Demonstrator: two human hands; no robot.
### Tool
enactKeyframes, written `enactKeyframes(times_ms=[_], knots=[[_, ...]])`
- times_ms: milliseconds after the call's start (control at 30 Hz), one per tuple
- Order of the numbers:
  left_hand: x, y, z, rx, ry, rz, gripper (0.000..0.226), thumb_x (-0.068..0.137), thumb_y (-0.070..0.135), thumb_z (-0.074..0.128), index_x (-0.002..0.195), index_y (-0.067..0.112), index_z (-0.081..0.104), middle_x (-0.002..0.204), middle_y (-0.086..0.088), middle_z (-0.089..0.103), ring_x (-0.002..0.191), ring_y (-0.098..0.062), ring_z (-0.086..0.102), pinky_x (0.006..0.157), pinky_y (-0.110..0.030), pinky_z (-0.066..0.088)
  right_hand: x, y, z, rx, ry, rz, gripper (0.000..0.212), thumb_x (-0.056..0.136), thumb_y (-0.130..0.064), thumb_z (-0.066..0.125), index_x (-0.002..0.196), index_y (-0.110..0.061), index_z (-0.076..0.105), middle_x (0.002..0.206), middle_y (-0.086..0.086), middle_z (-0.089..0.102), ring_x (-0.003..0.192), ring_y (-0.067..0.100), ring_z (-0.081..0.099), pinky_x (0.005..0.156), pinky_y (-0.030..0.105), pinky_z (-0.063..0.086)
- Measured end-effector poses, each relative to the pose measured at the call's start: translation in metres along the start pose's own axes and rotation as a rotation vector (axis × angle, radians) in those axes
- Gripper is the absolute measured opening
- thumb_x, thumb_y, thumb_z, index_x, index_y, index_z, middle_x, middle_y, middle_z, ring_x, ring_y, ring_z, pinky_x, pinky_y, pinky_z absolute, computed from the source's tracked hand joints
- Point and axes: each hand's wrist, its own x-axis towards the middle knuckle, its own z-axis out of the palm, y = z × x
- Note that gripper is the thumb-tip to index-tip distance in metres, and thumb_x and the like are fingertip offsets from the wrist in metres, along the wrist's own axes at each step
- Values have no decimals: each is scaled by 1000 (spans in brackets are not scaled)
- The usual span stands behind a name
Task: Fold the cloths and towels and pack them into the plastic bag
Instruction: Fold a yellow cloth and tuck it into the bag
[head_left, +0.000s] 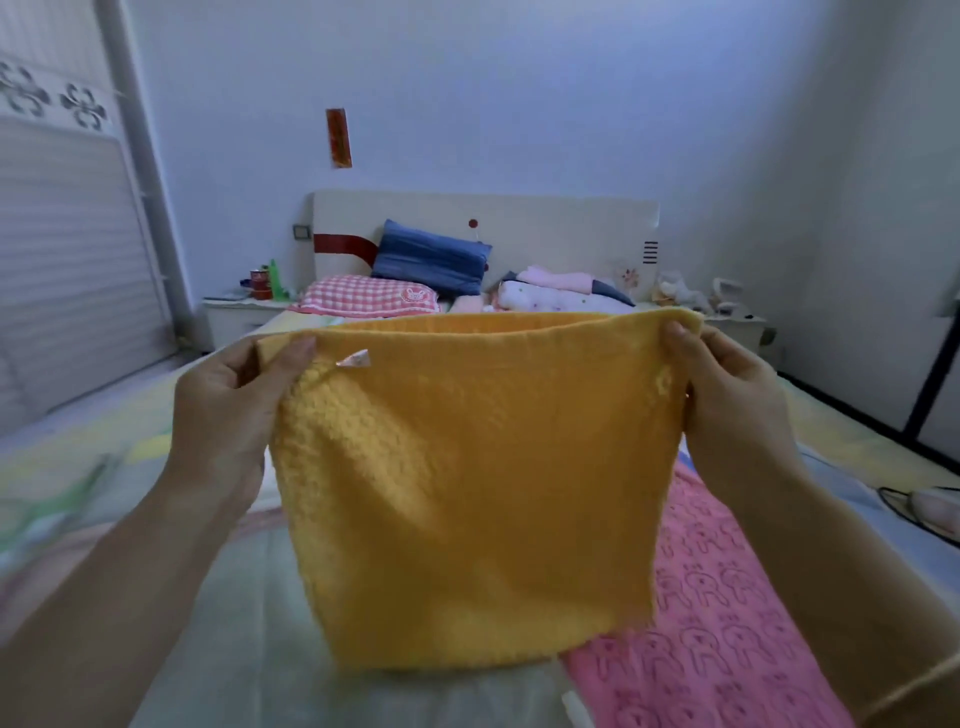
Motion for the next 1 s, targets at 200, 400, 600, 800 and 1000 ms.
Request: enactKeyframes(times_ms=[200, 400, 600, 800, 1000], knots=[[-17, 55, -64, -48, -44, -75, 26, 64, 30, 75, 86, 17, 71, 67, 4, 73, 56, -7, 67, 49, -19, 52, -27, -37, 32, 245, -106, 111, 14, 86, -27, 67, 86, -16, 76, 85, 4, 71, 76, 16, 68, 67, 34, 58], [24, 24, -110, 291, -66, -127, 29, 72, 29, 79, 95, 12, 72, 81, -4, 70, 66, -10, 65, 58, -21, 49, -2, 20, 85, -38, -116, 251, 6, 88, -23, 69, 87, -18, 70, 76, 1, 64, 64, 14, 55, 58, 28, 47], [60, -116, -146, 972, -162, -146, 15, 84, 27, 73, 90, 13, 73, 84, -6, 68, 85, -25, 64, 66, -31, 41, 13, 175, 139, -444, -260, 422, 13, 92, -14, 63, 82, -7, 67, 66, 7, 54, 58, 17, 49, 50, 23, 42], [58, -195, -162, 1355, -202, -211, 19, 81, 31, 59, 97, 31, 68, 105, 3, 68, 95, -22, 62, 69, -30, 47, 3, 264, 164, -715, -300, 503, 14, 87, -20, 61, 85, -12, 72, 72, 6, 63, 67, 23, 59, 61, 31, 50], [69, -207, -134, 1571, -439, -32, 31, 82, 51, 61, 99, 27, 67, 121, 3, 52, 122, -20, 41, 94, -35, 39, 13, 278, 168, -773, -370, 461, 27, 89, -31, 62, 87, -6, 70, 79, 9, 66, 75, 21, 62, 74, 34, 52]])
